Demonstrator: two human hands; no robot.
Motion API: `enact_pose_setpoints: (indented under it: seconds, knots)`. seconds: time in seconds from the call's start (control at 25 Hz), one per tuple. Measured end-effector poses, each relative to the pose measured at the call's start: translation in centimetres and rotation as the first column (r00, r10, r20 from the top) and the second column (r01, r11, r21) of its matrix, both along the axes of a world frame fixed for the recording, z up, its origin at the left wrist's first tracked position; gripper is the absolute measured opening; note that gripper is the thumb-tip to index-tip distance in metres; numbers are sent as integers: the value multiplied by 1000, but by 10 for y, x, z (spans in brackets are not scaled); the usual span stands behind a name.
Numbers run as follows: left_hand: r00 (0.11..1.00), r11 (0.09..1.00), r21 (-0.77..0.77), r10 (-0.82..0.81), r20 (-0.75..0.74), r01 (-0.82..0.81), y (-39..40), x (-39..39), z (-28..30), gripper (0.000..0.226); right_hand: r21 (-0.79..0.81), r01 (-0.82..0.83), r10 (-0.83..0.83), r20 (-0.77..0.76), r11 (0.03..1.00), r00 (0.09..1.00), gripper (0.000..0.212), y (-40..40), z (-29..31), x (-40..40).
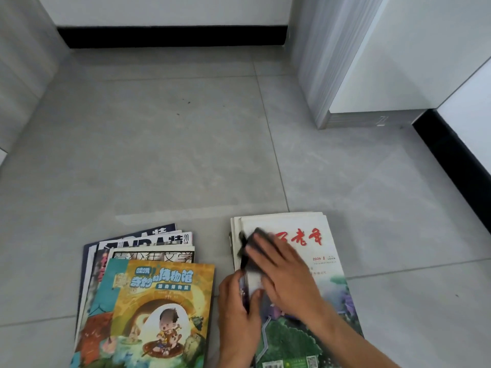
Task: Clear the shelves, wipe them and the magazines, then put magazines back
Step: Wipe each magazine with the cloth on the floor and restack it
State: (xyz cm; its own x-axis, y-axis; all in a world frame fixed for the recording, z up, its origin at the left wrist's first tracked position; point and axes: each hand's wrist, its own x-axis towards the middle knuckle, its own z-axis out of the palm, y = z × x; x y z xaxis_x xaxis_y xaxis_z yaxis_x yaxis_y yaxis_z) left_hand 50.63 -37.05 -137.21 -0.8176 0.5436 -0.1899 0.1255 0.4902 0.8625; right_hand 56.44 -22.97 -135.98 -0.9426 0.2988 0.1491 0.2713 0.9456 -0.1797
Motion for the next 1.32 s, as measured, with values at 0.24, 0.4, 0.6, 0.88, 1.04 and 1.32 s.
enact_pose_setpoints:
  seconds: [0.24, 0.4, 0.6, 0.88, 1.04, 1.32]
  knots:
    - [997, 1000, -9, 24, 77, -23, 1, -1, 4, 50, -171, 666, -674, 18, 726, 739, 59, 58, 8, 13]
    - [999, 1000, 17, 16, 30, -17, 1, -2, 1, 49, -7, 149, -148, 11, 989, 989, 62, 8, 11, -8]
    - [996, 1000, -28, -3, 92, 6, 3, -6, 10, 48, -158, 225, -231, -17, 961, 973, 59, 62, 2, 2]
    - [985, 999, -22, 34, 167, -31, 7, -7, 13, 48, -48, -8, 7, -35, 999, 999, 59, 7, 9, -33]
    - [979, 999, -25, 33, 200, -28, 3, -9, 12, 46, -232, 410, -427, -25, 882, 904, 57, 44, 11, -37]
    - [969, 1000, 3, 1, 248, -1, -5, -17, 13, 38, -15, 4, -4, -4, 1000, 1000, 60, 12, 7, 21]
